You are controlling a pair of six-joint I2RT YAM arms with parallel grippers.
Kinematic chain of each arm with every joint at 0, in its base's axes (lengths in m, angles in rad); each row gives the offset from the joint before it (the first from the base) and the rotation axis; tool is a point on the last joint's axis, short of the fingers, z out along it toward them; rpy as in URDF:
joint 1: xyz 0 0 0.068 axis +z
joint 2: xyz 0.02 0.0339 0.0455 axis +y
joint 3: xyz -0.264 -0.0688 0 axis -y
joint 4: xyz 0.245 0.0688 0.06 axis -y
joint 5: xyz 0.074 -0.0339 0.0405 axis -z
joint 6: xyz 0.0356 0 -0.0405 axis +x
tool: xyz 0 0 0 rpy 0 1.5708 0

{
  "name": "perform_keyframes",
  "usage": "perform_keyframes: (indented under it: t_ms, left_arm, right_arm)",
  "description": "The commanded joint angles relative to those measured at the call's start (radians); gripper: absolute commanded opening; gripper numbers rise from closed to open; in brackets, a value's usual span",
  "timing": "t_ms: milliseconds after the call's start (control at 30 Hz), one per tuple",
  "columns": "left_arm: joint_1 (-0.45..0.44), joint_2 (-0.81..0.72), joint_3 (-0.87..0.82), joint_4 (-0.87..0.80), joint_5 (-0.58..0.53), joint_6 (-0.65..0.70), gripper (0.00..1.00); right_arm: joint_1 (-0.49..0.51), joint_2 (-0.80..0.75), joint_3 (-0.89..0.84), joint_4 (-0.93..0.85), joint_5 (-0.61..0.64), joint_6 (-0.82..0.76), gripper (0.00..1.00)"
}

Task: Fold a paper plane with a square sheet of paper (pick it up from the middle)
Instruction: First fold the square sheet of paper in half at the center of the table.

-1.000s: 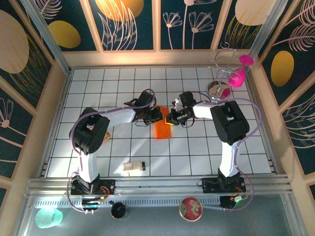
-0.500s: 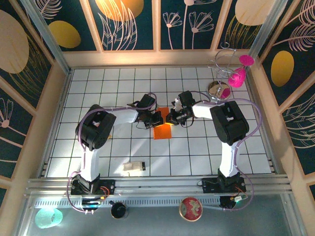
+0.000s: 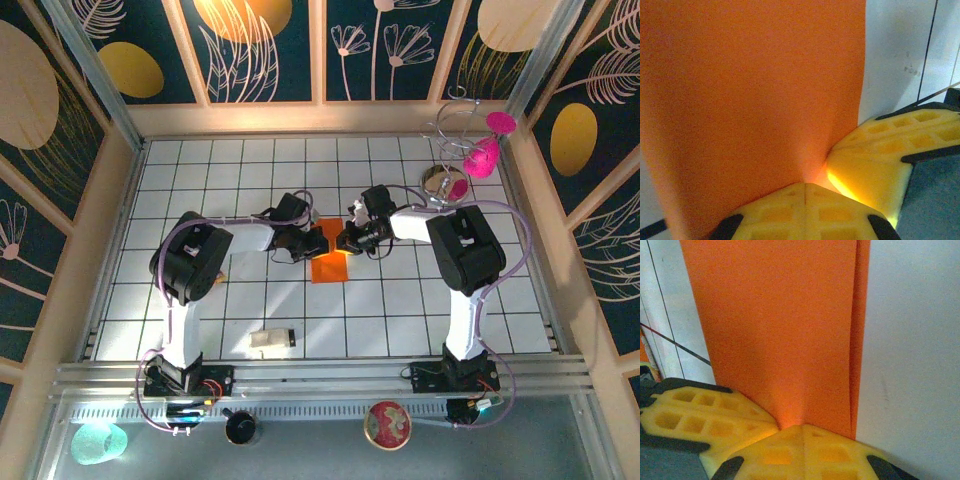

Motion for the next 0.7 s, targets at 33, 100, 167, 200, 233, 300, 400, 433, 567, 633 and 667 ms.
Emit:
perform_keyframes:
  t_ms: [33,100,167,200,233,300,400,433,567,633,667]
  left_arm:
    - [0.104,-0.031,-0.120,-0.094,-0.050,0.056,0.00]
    - [0.130,-0.060,-0.140,-0.091,-0.034,0.057,0.00]
    - [0.138,-0.085,-0.137,-0.094,-0.020,0.057,0.00]
    - [0.138,-0.095,-0.130,-0.095,-0.012,0.058,0.00]
    - [0.139,-0.105,-0.118,-0.094,0.000,0.055,0.00]
    - [0.138,-0.125,-0.100,-0.083,0.012,0.041,0.00]
    - [0.138,-0.152,-0.091,-0.023,0.051,0.008,0.00]
    - [0.137,-0.156,-0.094,0.002,0.069,-0.010,0.00]
    - [0.119,-0.151,-0.104,0.066,0.099,-0.044,0.00]
    - [0.103,-0.135,-0.095,0.068,0.099,-0.047,0.00]
    - [0.097,-0.126,-0.091,0.072,0.100,-0.050,0.00]
  right_arm:
    - [0.030,0.192,-0.114,-0.202,0.337,-0.008,0.00]
    - [0.031,0.191,-0.117,-0.202,0.336,-0.007,0.00]
    - [0.031,0.191,-0.120,-0.200,0.335,-0.007,0.00]
    - [0.031,0.192,-0.119,-0.201,0.335,-0.009,0.00]
    - [0.032,0.192,-0.121,-0.201,0.337,-0.008,0.00]
    - [0.030,0.192,-0.121,-0.199,0.337,-0.011,0.00]
    - [0.031,0.188,-0.123,-0.196,0.334,-0.009,0.00]
    - [0.031,0.186,-0.120,-0.195,0.333,-0.008,0.00]
    - [0.032,0.182,-0.116,-0.192,0.326,-0.006,0.00]
    - [0.032,0.180,-0.114,-0.189,0.321,-0.005,0.00]
    - [0.032,0.180,-0.114,-0.188,0.320,-0.004,0.00]
